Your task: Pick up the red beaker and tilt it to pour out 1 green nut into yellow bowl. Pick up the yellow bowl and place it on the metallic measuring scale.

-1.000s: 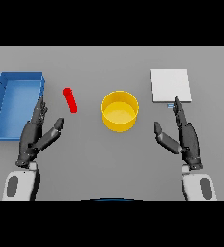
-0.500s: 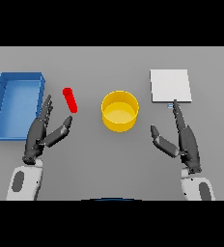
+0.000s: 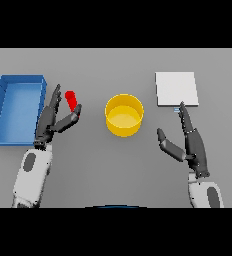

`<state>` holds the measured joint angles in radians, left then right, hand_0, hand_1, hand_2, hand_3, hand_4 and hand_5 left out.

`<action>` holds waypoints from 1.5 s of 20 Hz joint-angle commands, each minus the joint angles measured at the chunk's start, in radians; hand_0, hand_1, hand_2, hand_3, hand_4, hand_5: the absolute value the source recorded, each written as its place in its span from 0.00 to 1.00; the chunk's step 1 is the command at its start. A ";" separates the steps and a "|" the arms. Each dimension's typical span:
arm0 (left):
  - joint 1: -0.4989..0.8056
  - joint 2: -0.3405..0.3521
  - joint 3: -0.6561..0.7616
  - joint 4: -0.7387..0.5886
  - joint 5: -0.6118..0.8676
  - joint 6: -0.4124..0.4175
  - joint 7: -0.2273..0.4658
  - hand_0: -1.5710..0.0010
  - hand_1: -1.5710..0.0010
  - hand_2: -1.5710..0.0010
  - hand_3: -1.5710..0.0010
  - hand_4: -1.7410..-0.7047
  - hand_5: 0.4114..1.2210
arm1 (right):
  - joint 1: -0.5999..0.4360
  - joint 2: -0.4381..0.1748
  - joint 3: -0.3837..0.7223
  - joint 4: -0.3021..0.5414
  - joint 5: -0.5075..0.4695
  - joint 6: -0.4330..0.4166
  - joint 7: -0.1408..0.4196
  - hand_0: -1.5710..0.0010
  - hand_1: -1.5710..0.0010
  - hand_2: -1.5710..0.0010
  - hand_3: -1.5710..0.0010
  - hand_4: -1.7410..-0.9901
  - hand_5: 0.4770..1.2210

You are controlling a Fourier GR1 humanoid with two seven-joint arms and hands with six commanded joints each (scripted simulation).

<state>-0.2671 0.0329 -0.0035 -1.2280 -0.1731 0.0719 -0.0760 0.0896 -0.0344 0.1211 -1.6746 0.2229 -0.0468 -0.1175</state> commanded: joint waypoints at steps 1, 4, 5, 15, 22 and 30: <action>-0.022 0.005 0.012 0.028 0.006 -0.001 -0.021 1.00 1.00 1.00 1.00 0.55 0.28 | -0.016 0.006 0.000 0.008 0.007 -0.010 0.013 1.00 1.00 1.00 1.00 0.68 0.25; -0.089 -0.007 0.028 0.136 -0.002 0.016 -0.060 1.00 1.00 1.00 1.00 0.53 0.27 | -0.007 -0.001 0.000 -0.005 0.009 -0.008 0.007 1.00 1.00 1.00 1.00 0.66 0.26; -0.103 -0.007 0.027 0.158 -0.012 0.024 -0.081 1.00 1.00 1.00 1.00 0.52 0.28 | -0.005 -0.006 -0.002 -0.003 0.006 -0.002 0.007 1.00 1.00 1.00 1.00 0.66 0.26; -0.295 -0.007 0.075 0.431 -0.044 0.081 -0.202 1.00 1.00 1.00 1.00 0.45 0.35 | 0.013 -0.006 -0.001 -0.020 -0.007 0.008 0.005 1.00 1.00 1.00 1.00 0.63 0.29; -0.333 -0.044 0.111 0.510 -0.043 0.136 -0.300 0.33 0.31 0.32 0.43 0.17 0.77 | 0.002 -0.010 -0.002 -0.018 0.008 -0.002 0.011 1.00 1.00 1.00 1.00 0.67 0.29; -0.356 -0.032 0.119 0.476 -0.015 0.147 -0.301 0.05 0.05 0.05 0.08 0.04 0.88 | 0.000 0.007 0.014 0.005 0.042 -0.026 -0.016 1.00 1.00 1.00 1.00 0.75 0.26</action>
<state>-0.6235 0.0016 0.1162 -0.7528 -0.1868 0.2171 -0.3794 0.0896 -0.0274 0.1355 -1.6691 0.2649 -0.0722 -0.1350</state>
